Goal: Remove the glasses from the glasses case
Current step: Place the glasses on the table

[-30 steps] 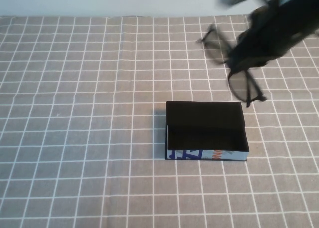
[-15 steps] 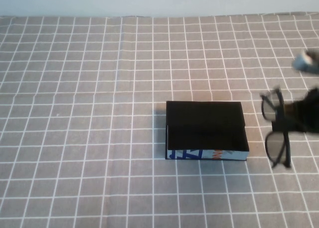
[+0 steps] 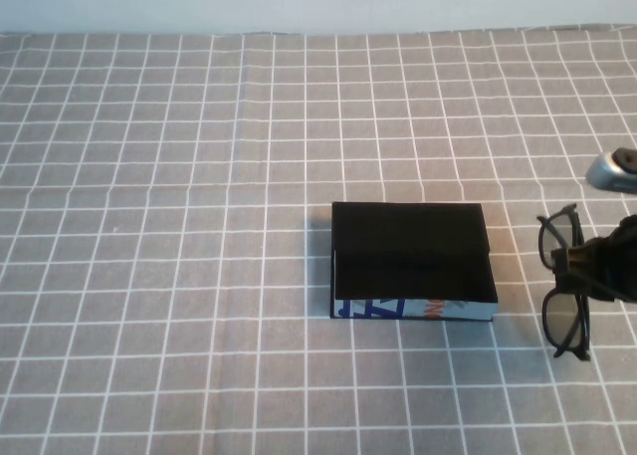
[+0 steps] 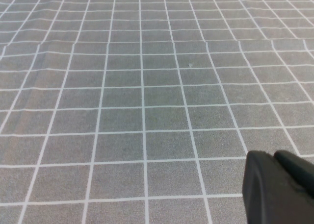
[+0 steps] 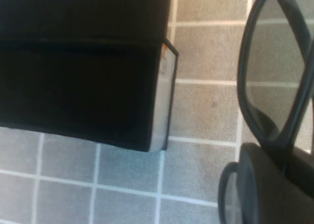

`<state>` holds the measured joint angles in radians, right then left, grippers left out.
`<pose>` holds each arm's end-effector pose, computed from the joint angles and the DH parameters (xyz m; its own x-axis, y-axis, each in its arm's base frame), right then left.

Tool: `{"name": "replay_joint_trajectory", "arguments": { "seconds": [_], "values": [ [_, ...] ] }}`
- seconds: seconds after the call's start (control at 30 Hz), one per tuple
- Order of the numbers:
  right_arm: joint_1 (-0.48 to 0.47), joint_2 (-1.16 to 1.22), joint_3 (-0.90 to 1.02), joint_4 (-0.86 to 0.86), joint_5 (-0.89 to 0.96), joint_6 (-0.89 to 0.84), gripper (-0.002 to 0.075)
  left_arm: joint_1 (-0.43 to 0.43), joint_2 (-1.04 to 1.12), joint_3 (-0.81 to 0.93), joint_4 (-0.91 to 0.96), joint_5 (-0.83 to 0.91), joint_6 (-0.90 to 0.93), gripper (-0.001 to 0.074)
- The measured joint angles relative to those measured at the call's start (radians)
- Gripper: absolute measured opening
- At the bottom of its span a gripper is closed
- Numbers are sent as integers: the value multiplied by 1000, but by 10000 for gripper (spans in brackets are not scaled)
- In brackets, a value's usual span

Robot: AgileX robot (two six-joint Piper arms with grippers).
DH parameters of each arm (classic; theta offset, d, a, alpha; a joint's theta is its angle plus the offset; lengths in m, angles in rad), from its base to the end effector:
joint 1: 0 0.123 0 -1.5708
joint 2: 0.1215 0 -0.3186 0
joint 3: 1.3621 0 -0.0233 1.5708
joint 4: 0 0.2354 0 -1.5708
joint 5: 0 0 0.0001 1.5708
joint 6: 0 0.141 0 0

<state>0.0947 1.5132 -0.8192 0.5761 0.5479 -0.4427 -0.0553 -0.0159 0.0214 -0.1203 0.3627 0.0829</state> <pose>0.2856 0.0674 0.2066 -0.8904 -0.0233 -0.4547 -0.1676 0.9453 0.2797 0.0509 -0.0088 0.1602 -0.2773 -0.0143 -0.9607 0.0879 0.9953 -0.0402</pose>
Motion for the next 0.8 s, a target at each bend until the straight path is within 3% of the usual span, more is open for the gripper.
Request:
{"name": "replay_joint_trajectory", "arguments": {
  "seconds": [0.27,0.53,0.8],
  "values": [
    [0,58,0,0,-28,-8,19,0,0,0,0,0,0,-5],
    [0,58,0,-21,-29,-10,92,0,0,0,0,0,0,-5],
    [0,-61,-19,-119,28,-10,96,0,0,0,0,0,0,-5]
  ]
}}
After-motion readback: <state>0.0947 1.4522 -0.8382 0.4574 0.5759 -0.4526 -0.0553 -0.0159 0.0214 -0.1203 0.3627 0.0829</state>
